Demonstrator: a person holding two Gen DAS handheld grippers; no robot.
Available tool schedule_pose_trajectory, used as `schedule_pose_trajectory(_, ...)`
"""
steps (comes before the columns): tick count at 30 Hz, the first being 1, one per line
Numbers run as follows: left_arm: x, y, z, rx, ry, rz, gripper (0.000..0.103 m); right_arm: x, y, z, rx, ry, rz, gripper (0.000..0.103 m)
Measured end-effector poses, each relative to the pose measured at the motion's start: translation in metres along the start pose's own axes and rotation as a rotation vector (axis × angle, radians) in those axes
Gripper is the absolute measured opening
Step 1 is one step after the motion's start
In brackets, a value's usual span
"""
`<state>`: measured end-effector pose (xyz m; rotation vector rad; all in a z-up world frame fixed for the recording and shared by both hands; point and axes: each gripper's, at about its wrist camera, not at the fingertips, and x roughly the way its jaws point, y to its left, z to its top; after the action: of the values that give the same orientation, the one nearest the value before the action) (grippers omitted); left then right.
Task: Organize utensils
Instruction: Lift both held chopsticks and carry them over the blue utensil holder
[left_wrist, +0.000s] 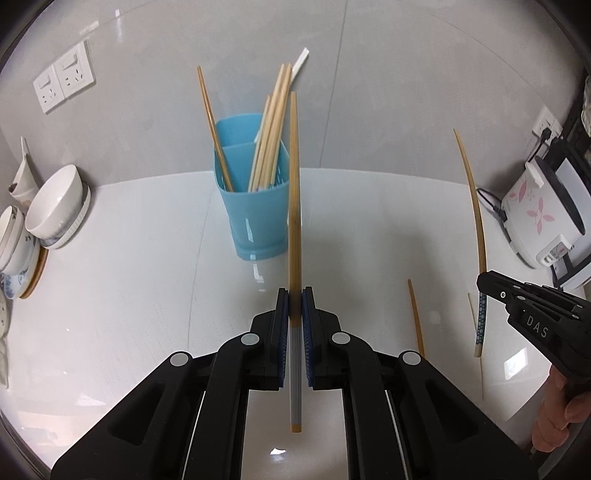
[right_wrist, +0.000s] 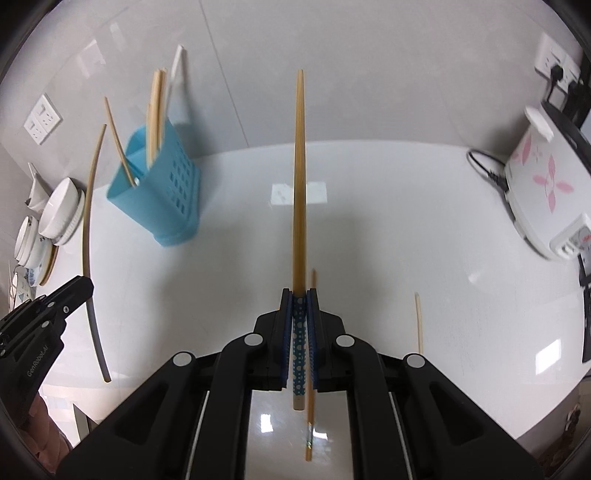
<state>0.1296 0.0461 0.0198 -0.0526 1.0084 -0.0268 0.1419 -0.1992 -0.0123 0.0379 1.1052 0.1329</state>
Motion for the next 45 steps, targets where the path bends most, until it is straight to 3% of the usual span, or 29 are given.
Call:
schedule_pose_trajectory(17, 0.0, 0.037, 0.048, -0.049, -0.127, -0.021, 0.007, -0.007, 0.049, 0.055, -0.044, -0.142, 0.076, 0.007)
schedule_pose_trajectory(35, -0.007, 0.059, 0.091, -0.042, -0.364, -0.082, 0.007, -0.008, 0.088, 0.095, -0.094, -0.268, 0.202, 0.007)
schedule_pose_trajectory(45, 0.017, 0.06, 0.108, -0.034, -0.468, -0.088, 0.007, 0.003, 0.09, 0.104, -0.084, -0.285, 0.237, 0.007)
